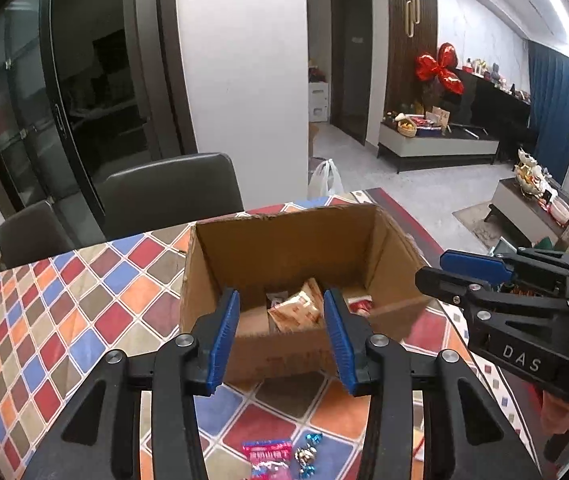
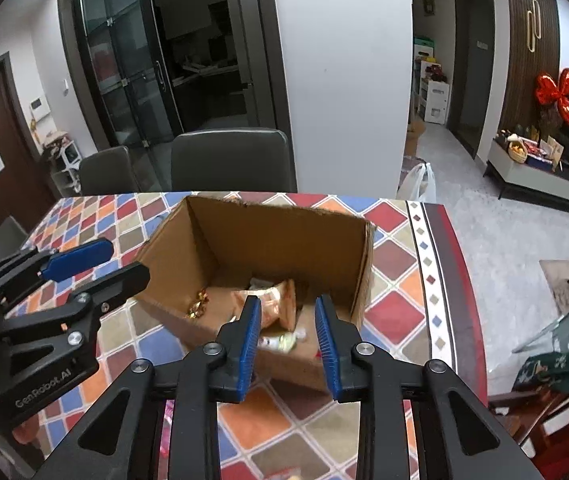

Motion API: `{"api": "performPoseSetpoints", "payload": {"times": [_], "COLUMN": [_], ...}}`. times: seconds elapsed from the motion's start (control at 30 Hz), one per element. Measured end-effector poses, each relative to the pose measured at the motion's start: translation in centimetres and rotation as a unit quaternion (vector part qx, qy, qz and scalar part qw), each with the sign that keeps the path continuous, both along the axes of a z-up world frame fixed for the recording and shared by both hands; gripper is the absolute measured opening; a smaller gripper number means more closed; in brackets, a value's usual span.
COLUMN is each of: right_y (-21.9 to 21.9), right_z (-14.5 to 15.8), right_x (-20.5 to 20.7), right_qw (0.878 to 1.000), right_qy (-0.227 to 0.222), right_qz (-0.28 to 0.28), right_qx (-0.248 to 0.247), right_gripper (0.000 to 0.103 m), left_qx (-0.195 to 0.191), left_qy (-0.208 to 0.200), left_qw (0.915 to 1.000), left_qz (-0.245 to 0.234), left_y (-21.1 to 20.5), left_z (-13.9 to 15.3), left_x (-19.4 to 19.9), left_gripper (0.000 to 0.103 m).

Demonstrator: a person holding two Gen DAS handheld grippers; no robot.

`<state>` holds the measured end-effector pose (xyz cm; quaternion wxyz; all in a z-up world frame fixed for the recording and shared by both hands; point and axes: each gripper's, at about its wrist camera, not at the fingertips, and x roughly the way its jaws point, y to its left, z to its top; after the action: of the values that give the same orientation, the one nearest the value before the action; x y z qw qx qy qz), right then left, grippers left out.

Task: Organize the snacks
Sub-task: 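Move both open tools back down toward the remaining snacks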

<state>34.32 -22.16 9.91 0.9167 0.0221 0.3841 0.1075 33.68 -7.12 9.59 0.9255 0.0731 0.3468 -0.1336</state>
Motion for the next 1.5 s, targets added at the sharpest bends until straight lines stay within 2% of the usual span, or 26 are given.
{"api": "performPoseSetpoints", "payload": {"times": [0.23,0.47,0.53,0.67,0.77,0.8,0.87,1.0,1.07,1.23,1.3,1.33,1.5], "right_y": [-0.8,-0.9,-0.7,-0.8,-0.4,-0.3,-0.2,0.2,0.2,0.6,0.7,0.7,0.7], "right_z": [-0.7,-1.9,-2.7,-5.1,-6.7,-7.0,-8.3,-10.2,-11.3,-13.3,-13.9,-14.3,-15.4], "right_x": [-5.1,-8.3,-8.5,-7.7,-7.2,-7.2,-6.9,-6.7,-6.4,-6.0,-5.8,-5.8,-5.4], "right_qw": [1.000,1.000,0.999,0.995,0.990,0.988,0.983,0.974,0.967,0.955,0.953,0.951,0.945], "right_qy": [-0.011,-0.007,0.010,0.091,0.131,0.141,0.171,0.213,0.238,0.277,0.286,0.291,0.304], "right_qz": [0.011,0.026,0.034,0.043,0.052,0.054,0.054,0.062,0.063,0.071,0.068,0.065,0.063], "right_qx": [0.000,-0.003,-0.006,0.003,-0.021,-0.024,-0.035,-0.054,-0.059,-0.075,-0.079,-0.083,-0.103], "right_gripper": [0.029,0.029,0.029,0.029,0.030,0.037,0.041,0.041,0.041,0.042,0.052,0.053,0.053], "left_qx": [-0.021,0.003,0.005,0.008,0.011,0.010,0.012,0.019,0.025,0.034,0.038,0.041,0.048], "left_qy": [-0.011,-0.010,0.007,0.053,0.088,0.103,0.133,0.185,0.196,0.237,0.254,0.260,0.277], "left_qw": [0.9993,0.9991,0.9990,0.9975,0.9949,0.9935,0.9899,0.9814,0.9792,0.9697,0.9652,0.9637,0.9590], "left_qz": [-0.030,-0.042,-0.043,-0.046,-0.047,-0.047,-0.049,-0.050,-0.046,-0.050,-0.046,-0.044,-0.038], "left_y": [-0.7,-1.1,-1.1,-1.0,-0.9,-0.9,-0.8,-0.5,-0.4,-0.2,0.0,0.0,0.3], "left_z": [-0.2,-2.0,-2.8,-4.7,-6.3,-6.9,-8.2,-10.6,-11.4,-13.5,-14.5,-14.9,-16.4], "left_x": [-5.0,-7.9,-8.1,-7.9,-7.5,-7.2,-6.6,-5.4,-5.0,-3.7,-3.2,-3.1,-2.2], "left_gripper": [0.043,0.043,0.043,0.043,0.043,0.043,0.043,0.043,0.043,0.043,0.044,0.044,0.044]}}
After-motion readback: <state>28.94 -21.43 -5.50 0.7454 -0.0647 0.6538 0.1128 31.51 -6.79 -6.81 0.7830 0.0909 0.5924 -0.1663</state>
